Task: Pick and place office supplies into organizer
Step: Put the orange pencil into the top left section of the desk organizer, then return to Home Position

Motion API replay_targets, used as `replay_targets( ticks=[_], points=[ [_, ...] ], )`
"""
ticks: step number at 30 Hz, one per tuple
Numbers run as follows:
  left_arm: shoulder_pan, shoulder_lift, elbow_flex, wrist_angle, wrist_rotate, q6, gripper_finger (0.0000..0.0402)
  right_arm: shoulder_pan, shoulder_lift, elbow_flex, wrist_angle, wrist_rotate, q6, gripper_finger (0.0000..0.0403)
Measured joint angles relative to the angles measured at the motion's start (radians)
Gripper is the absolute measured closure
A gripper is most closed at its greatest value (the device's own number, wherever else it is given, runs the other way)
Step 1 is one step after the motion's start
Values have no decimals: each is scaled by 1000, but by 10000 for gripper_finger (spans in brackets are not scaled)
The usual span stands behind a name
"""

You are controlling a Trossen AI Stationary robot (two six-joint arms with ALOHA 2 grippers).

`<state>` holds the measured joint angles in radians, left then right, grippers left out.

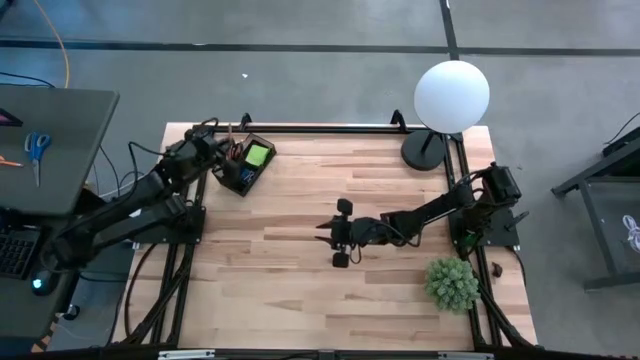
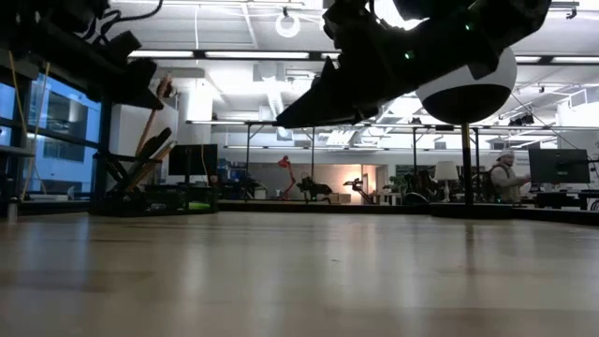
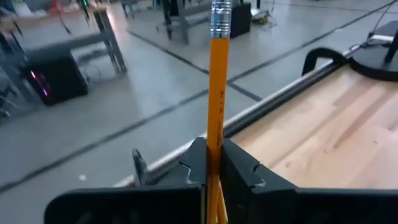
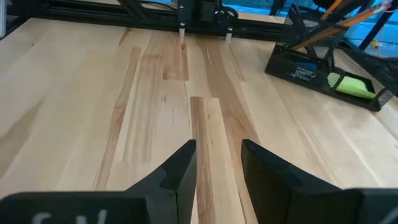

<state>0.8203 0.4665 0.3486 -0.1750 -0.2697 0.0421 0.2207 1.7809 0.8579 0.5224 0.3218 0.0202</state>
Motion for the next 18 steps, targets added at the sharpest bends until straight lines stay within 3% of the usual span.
replay_targets(
  ticks=[11,18],
  points=[
    [4,41,-77,-9,0,-81,388,5,0,-5,3,-18,32,285],
    [4,41,-77,-19,-1,-100,313,5,0,-5,2,-17,97,285]
  ],
)
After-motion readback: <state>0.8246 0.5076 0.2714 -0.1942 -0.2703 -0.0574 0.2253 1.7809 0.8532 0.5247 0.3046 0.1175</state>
